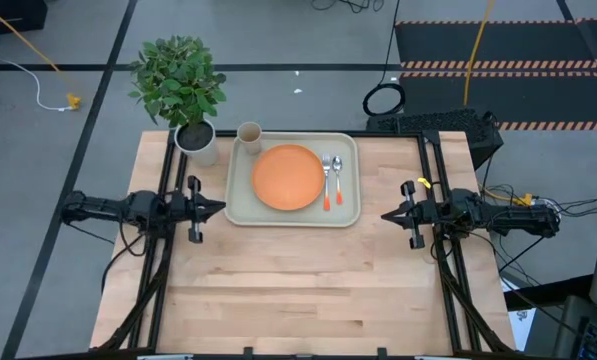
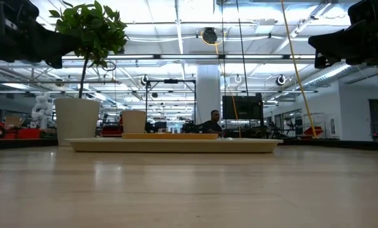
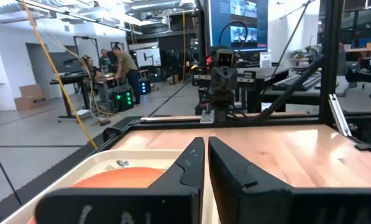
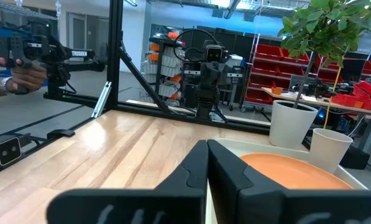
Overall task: Pick and place plate/cup/fork/spoon on tray
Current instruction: Return to Home Position
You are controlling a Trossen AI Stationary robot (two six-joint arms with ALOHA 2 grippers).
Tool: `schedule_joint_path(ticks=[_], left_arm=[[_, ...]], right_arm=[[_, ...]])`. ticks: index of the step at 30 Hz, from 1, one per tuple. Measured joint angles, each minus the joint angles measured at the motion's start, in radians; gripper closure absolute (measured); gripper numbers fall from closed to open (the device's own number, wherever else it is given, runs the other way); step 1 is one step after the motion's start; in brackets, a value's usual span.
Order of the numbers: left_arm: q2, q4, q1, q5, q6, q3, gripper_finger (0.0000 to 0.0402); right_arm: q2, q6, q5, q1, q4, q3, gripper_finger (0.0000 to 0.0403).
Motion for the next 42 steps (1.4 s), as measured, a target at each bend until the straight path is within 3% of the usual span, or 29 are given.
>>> schedule_joint_path(ticks=[15, 42], left_arm=[[0.0, -0.104, 0.19, 0.218, -0.012, 0.0, 0.0376], [0.003, -0.116, 0.194, 0.214, 0.053, 0.001, 0.0376]], right_arm=[[0.0, 0.0, 0.0, 0.0, -0.001, 0.0, 0.0403], [0.0, 0.0, -0.001, 0.0, -0.001, 0.0, 0.0403]])
